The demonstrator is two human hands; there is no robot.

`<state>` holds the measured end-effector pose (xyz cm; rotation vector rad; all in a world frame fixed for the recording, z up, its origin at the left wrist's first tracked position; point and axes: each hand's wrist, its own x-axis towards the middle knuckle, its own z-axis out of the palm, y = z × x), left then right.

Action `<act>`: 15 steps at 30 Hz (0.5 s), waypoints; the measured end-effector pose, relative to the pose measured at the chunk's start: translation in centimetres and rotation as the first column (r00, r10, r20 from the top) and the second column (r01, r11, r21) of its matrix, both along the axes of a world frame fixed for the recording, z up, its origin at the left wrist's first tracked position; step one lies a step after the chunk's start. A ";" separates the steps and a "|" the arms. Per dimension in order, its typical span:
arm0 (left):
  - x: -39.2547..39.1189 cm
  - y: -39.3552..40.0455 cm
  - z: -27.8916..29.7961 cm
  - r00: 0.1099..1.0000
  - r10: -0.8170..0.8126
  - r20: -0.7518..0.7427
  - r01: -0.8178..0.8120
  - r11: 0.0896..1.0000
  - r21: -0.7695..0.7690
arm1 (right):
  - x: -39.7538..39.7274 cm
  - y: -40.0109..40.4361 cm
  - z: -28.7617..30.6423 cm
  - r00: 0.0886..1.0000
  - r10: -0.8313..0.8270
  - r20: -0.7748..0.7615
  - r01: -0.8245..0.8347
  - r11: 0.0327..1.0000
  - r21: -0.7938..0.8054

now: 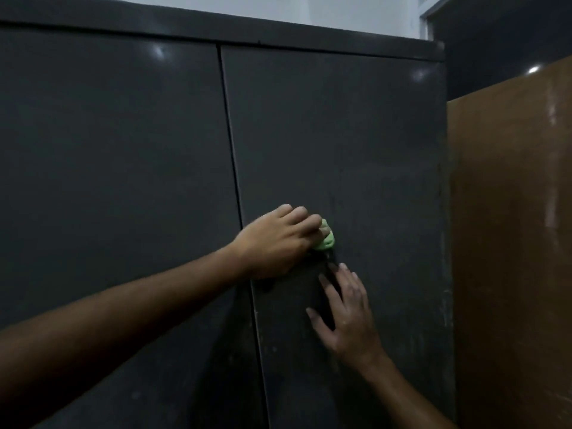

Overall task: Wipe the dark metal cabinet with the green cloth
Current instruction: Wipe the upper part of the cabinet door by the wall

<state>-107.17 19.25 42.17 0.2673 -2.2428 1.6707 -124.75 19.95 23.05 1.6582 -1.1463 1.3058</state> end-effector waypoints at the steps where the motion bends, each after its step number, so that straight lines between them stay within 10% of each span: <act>1: 0.1 -0.2 0.8 1.000 0.001 0.012 -0.001 0.999 -0.034 | -0.9 -0.2 0.0 1.000 -0.005 -0.012 0.005 1.000 0.003; 5: -1.6 -0.7 4.4 0.784 0.073 -0.616 -0.048 0.997 0.057 | -3.8 -1.1 0.1 0.995 0.014 -0.101 -0.014 1.000 -0.001; 7: -3.5 -1.0 3.3 0.809 0.059 -0.585 -0.031 0.998 0.057 | -4.7 -1.6 0.0 0.987 0.044 -0.151 -0.045 0.999 -0.005; 11: -4.5 -0.7 1.4 0.999 0.034 -0.017 -0.034 0.999 0.018 | -7.3 -2.0 0.2 0.957 0.109 -0.270 -0.119 0.993 -0.022; 15: -4.5 -1.3 5.3 0.841 0.059 -0.537 -0.046 0.998 0.038 | -10.0 -2.3 0.6 0.946 0.100 -0.308 -0.129 0.989 -0.077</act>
